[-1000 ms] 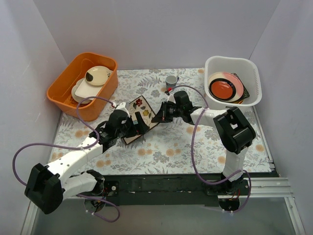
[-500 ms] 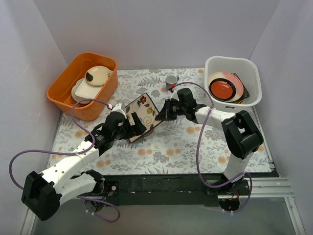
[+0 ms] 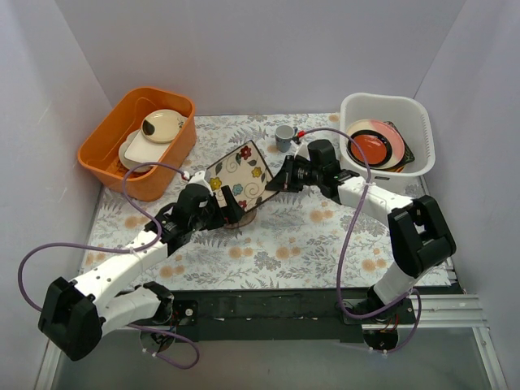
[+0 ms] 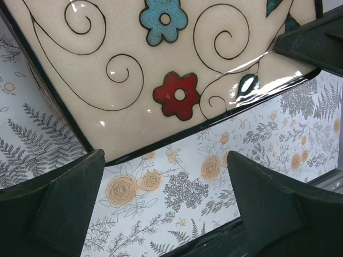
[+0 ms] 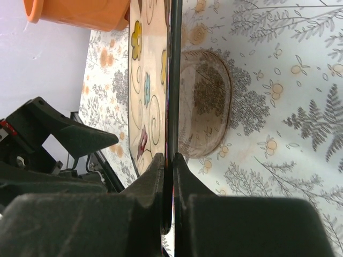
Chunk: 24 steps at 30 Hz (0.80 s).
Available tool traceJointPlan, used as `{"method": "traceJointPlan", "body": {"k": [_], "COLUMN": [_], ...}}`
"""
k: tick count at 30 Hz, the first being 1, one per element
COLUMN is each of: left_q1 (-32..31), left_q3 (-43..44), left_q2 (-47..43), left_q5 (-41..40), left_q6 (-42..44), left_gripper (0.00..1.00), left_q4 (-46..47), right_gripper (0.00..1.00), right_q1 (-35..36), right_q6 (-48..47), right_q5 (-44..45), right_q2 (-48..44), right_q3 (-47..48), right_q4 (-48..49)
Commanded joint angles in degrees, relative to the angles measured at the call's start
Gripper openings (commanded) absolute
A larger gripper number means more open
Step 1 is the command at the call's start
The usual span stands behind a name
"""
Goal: Place the plates into the plastic bin on the countertop
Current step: Place the plate in the plastic bin.
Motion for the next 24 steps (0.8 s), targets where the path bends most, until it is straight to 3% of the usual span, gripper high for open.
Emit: {"method": "traceJointPlan", "body": {"k": [1, 12, 24], "left_q1": [0.25, 0.16, 0.25], "left_q3": [1.75, 4.65, 1.49], "left_q2": [1.35, 6.98, -0.13], "left_q5": [1.27, 4.79, 0.84], "left_q6": [2.07, 4.45, 2.16], "left_gripper": [0.98, 0.98, 0.98], "left_q4": [3.1, 6.53, 3.11], "right_gripper": [0.01, 0.01, 0.01], "right_q1": [-0.88, -5.01, -10.9], "right_q6": [1.39, 0.77, -2.39], "right_q5": [-4.03, -2.19, -4.29], "right_q2": [-7.53, -13.51, -12.81], "right_q3": [-0.19, -5.21, -0.29], "right_q4": [11.15, 9.48, 5.26]}}
